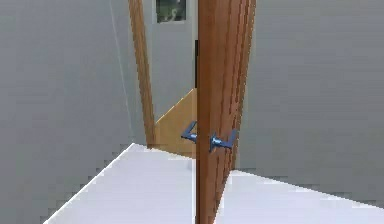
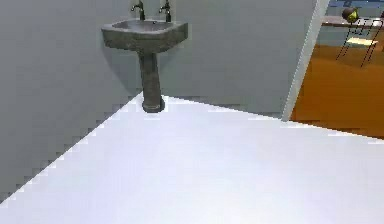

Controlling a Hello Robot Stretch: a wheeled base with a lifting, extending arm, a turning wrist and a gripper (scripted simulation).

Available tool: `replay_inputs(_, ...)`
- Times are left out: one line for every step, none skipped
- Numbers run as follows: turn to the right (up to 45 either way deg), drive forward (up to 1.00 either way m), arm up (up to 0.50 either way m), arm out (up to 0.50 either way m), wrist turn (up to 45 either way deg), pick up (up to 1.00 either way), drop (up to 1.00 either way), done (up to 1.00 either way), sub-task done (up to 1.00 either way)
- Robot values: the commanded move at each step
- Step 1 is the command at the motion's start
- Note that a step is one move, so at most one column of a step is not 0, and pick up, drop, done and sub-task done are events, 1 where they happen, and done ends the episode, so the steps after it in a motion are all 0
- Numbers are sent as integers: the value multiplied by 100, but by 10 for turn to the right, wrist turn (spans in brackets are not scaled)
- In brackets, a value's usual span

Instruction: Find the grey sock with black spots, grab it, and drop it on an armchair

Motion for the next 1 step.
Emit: replay_inputs(-300, 0, 0, 0, 0, 0, 0, 0, 0)
